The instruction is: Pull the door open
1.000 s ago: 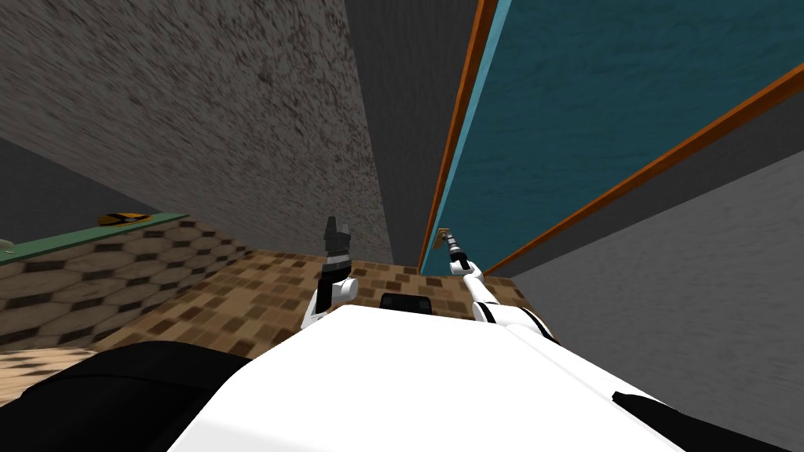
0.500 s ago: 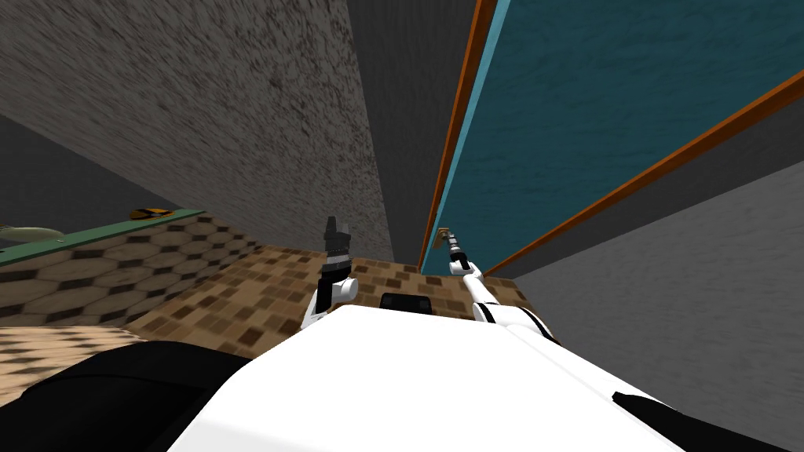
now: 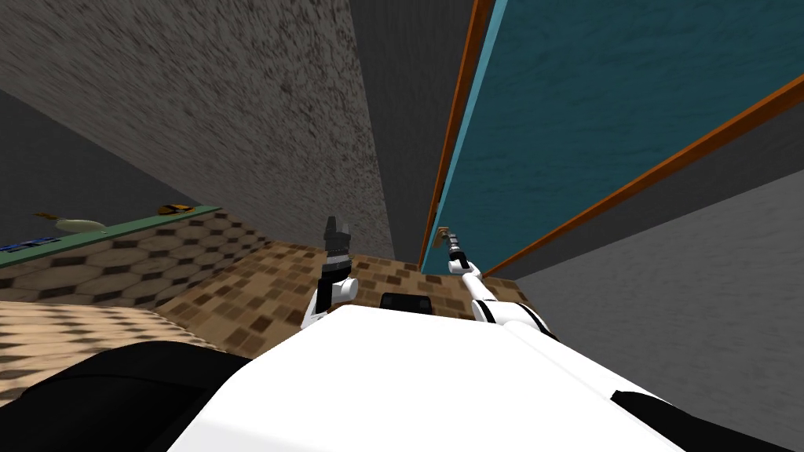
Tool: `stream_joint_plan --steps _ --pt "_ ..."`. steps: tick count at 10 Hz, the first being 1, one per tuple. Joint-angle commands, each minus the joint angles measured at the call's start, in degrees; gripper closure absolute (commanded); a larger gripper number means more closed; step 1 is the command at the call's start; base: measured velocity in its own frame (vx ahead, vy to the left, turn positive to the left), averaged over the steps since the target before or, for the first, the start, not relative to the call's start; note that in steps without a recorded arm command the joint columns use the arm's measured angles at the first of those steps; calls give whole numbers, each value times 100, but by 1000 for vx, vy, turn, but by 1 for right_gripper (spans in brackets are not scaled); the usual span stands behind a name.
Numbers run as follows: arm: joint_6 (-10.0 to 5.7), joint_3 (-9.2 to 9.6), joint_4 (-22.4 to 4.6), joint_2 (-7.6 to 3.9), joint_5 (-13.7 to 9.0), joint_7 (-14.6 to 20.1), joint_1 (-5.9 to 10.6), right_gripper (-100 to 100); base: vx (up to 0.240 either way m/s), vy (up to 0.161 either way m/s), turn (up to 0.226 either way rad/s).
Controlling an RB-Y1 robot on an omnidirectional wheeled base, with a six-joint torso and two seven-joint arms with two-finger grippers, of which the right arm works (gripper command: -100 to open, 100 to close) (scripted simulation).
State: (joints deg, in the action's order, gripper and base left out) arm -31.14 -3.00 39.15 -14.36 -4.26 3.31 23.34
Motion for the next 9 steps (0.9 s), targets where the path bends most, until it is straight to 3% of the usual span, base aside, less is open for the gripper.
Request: stream_joint_plan --steps 1,2,4,7,9 --pt "67 87 248 120 -5 76 -98 100 -14 -20 -14" --pt "67 87 248 120 -5 76 -98 100 1 3 -22" --pt "73 173 224 123 -343 475 -72 100 -44 -29 107" --pt "76 216 212 124 -512 790 -58 100 -57 -47 60" --pt "82 301 188 127 -850 1205 -31 100 -69 -37 77"
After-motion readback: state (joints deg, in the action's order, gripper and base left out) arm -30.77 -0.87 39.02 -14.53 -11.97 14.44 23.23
